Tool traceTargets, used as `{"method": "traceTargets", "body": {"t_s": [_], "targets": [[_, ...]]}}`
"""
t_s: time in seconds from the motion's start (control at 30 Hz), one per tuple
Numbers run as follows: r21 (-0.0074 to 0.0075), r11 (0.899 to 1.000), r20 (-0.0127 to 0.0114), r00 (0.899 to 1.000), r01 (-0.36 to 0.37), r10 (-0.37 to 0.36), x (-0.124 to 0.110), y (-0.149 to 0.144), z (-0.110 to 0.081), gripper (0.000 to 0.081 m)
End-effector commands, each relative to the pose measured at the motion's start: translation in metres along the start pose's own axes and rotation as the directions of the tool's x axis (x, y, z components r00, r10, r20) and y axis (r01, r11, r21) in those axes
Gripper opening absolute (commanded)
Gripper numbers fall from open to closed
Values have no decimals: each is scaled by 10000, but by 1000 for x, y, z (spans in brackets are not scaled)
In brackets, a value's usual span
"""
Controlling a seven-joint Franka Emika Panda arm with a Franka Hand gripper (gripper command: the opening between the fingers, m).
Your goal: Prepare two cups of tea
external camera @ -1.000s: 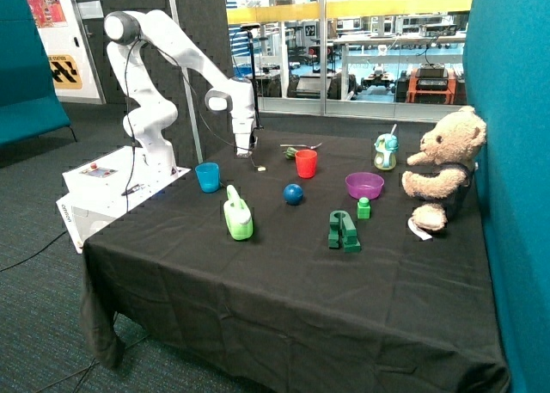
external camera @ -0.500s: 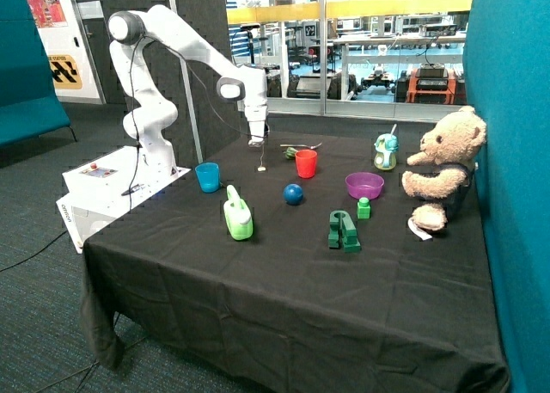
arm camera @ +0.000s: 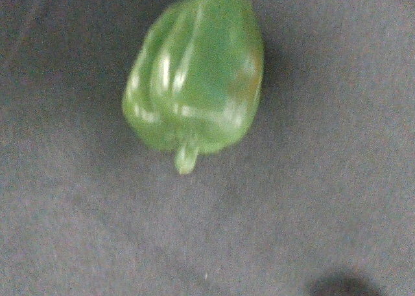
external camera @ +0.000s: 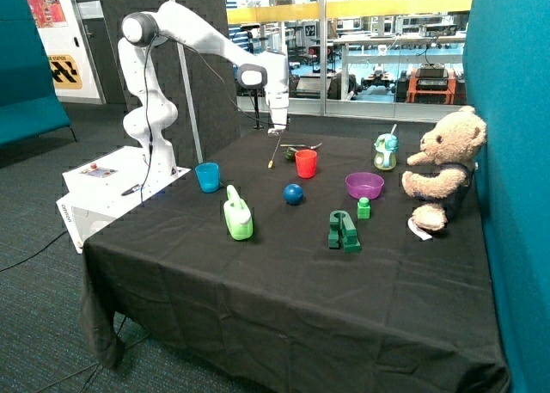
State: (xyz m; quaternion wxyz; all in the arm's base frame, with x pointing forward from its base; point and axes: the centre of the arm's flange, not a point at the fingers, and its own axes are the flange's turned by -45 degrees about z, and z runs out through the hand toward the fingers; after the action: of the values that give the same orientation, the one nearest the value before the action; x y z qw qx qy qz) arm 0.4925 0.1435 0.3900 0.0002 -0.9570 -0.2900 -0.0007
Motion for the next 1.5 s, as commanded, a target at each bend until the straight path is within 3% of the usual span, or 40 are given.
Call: {"method": "traceTargets", "body": {"t_s": [0.0,0.37,0.63,1.07,1.47], "targets": [[0,9996,15,9996,297,-297,31,4,-19,0],[0,9995,15,9995,319,-319,53,13,-28,0],[0,10000,15,10000,30,-30,61,34,-25,0],[-1,9989,14,9989,-467,467,58,66,-7,0],[-1,9979,14,9979,-650,650,72,81,13,0]]}}
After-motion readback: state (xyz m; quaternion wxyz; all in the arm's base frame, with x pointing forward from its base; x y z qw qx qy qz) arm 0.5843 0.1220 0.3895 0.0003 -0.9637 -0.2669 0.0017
